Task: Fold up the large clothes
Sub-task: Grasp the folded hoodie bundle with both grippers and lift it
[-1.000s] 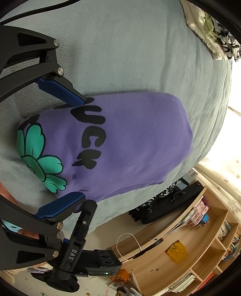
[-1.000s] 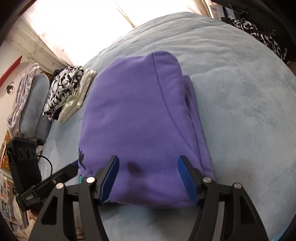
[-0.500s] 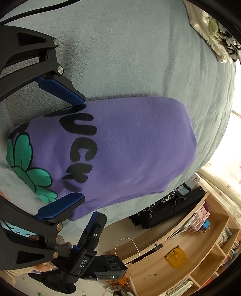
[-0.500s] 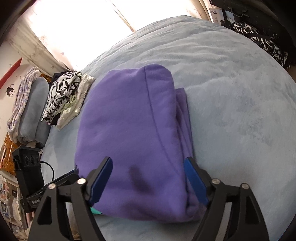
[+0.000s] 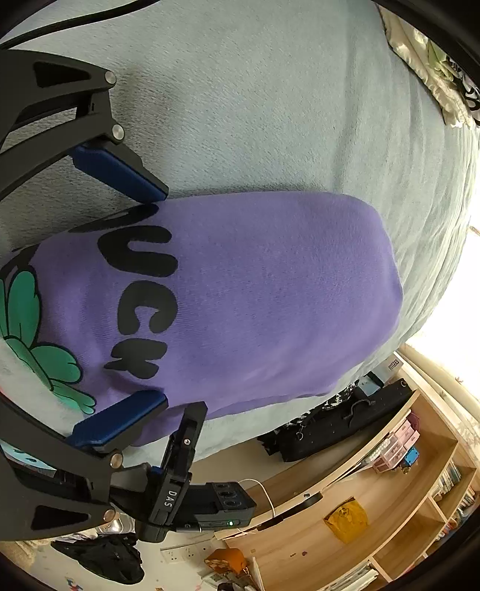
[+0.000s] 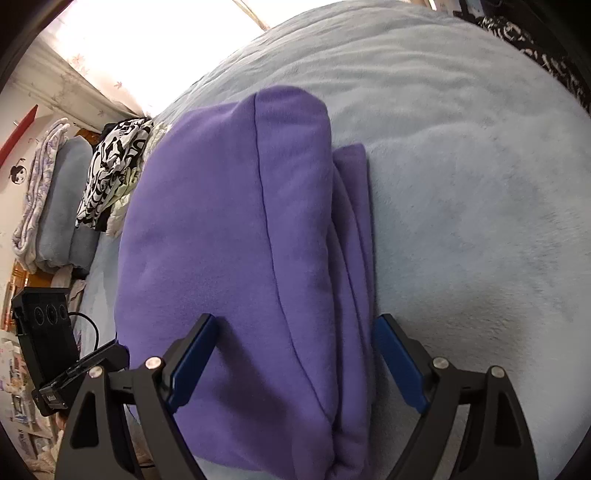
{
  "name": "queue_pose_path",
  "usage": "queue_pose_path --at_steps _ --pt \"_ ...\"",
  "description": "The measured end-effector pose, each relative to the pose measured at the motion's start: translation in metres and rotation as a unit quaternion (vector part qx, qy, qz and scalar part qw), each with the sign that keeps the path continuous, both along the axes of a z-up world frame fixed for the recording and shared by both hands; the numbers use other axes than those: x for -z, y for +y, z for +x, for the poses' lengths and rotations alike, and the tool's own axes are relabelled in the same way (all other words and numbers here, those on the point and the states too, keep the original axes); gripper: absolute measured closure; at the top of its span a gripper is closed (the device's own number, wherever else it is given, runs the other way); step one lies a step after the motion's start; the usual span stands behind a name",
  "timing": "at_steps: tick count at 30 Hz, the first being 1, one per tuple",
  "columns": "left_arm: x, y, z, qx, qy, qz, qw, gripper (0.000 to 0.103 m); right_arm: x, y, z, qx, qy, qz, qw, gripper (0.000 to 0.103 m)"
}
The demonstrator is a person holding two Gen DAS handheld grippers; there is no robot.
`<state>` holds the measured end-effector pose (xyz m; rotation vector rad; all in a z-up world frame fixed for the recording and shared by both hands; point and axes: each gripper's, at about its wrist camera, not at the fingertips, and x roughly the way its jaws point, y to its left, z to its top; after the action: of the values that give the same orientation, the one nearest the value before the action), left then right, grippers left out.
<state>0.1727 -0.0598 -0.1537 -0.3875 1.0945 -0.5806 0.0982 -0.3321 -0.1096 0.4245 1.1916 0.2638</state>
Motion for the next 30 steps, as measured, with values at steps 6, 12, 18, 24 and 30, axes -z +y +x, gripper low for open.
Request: queue_pose_path --at_steps 6,12,18,24,30 --pt "0.003 -0.003 0.005 -0.002 0.004 -0.001 1.0 0.001 0.016 -0.007 0.005 -0.002 0.018 0.043 0.999 0.015" --pt "0.007 -0.007 0.011 -0.003 0.007 -0.004 1.0 0.001 0.028 -0.013 0.006 -0.007 0.027 0.079 0.996 0.015" --pt "0.011 -0.01 0.014 -0.003 0.01 -0.007 0.9999 0.001 0.037 -0.02 0.008 -0.007 0.033 0.117 0.993 0.014" --pt "0.015 -0.013 0.017 -0.002 0.013 -0.012 0.9998 0.001 0.042 -0.022 0.009 -0.014 0.035 0.136 0.99 0.014" --pt "0.016 -0.012 0.018 -0.002 0.019 -0.018 0.9997 0.001 0.048 -0.023 0.01 -0.015 0.034 0.158 0.987 0.017"
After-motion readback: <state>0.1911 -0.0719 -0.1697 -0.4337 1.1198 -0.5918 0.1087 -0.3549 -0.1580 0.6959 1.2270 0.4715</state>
